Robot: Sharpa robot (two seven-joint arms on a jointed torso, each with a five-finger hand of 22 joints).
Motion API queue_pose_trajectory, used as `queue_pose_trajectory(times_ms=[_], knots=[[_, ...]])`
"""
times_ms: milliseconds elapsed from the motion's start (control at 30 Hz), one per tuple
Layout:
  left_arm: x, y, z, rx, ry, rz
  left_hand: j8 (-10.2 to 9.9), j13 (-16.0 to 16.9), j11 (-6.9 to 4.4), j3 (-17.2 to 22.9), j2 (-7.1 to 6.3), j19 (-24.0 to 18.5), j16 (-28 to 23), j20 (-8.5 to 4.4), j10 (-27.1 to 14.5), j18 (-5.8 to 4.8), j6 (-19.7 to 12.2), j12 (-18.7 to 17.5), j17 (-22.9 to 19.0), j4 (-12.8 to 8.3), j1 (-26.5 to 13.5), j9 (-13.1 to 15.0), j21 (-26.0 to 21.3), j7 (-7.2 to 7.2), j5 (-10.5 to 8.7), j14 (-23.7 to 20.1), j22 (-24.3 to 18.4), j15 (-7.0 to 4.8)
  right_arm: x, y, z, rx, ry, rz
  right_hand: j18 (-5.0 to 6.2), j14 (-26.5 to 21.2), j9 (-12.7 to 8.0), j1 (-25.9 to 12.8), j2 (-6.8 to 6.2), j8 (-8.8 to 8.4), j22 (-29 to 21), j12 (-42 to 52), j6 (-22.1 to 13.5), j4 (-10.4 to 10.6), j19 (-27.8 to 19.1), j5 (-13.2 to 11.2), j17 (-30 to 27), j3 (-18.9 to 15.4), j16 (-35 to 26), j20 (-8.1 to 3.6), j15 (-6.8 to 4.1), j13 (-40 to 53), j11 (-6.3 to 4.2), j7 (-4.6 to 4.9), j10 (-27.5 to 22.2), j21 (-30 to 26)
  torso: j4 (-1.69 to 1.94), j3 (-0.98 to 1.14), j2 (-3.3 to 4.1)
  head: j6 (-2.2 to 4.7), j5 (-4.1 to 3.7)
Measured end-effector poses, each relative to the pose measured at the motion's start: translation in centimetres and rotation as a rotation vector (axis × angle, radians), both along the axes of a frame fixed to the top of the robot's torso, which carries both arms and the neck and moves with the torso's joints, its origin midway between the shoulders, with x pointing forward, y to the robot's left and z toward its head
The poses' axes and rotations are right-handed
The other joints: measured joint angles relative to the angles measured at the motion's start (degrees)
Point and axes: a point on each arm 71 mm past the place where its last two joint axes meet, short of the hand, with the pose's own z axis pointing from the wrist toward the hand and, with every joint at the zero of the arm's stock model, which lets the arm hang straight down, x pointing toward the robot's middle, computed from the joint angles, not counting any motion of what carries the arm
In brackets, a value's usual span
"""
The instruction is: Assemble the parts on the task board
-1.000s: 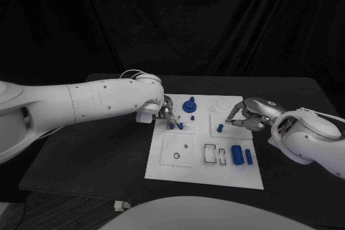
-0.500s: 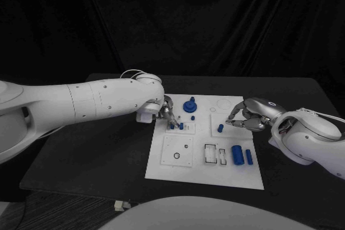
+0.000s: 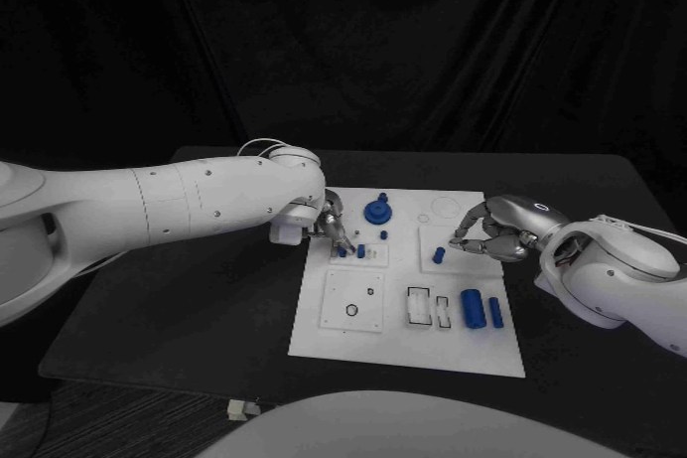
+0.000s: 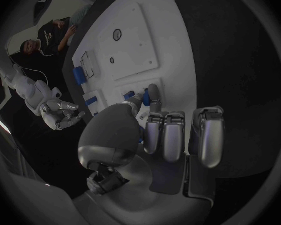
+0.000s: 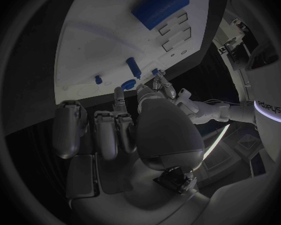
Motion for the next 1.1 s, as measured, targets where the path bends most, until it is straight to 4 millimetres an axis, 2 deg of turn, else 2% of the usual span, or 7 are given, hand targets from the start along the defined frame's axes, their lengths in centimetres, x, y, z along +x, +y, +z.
queue_pose_trajectory(times_ms=[533,933,1100], knots=[[-0.05,0.34,-0.01,0.002,0.002,0.004,1.55,0.0,0.0,-0.63,0.24,0.0,0.0,0.0,0.0,0.0,-0.46,0.0,0.0,-0.21,0.29,2.38,0.0,-0.47,0.0,0.0,-0.01,0.0,0.03,0.02,-0.05,-0.001,0.002,0.0,0.0,0.0,0.0,0.0,0.0,0.0,-0.01,0.0,0.0,0.0,0.0,0.0,0.0,0.0,0.0,0.0,0.0,-0.01,0.0,0.0,0.0,0.0,-0.03,-0.01,0.01,0.0,0.09],[-0.08,0.35,0.01,0.002,0.004,0.002,2.25,0.0,0.0,-0.89,0.11,0.0,0.0,0.0,0.0,0.01,-1.79,0.0,0.0,-2.08,3.07,4.37,0.0,-0.69,0.46,0.0,-0.02,0.0,0.04,0.05,-0.08,-0.002,0.002,0.0,0.0,0.0,0.0,0.0,0.0,0.0,-0.02,0.0,0.0,0.0,0.0,0.0,0.0,0.0,0.0,0.0,0.0,-0.01,0.0,0.0,0.0,0.0,-0.01,-0.02,0.0,0.0,0.09],[-0.12,0.4,0.03,-0.002,0.003,0.002,2.4,0.0,0.0,-0.84,0.05,0.0,0.0,0.0,0.0,0.0,-2.37,0.0,0.0,-2.13,3.12,4.62,0.0,-0.52,0.33,0.0,-0.02,0.0,0.04,0.04,-0.1,-0.002,0.002,0.0,0.0,0.0,0.01,0.0,0.0,0.0,-0.02,0.0,0.0,0.0,0.0,0.0,0.0,0.0,0.0,0.0,0.0,-0.01,0.0,0.0,0.0,0.0,-0.01,-0.02,0.0,0.0,0.13]])
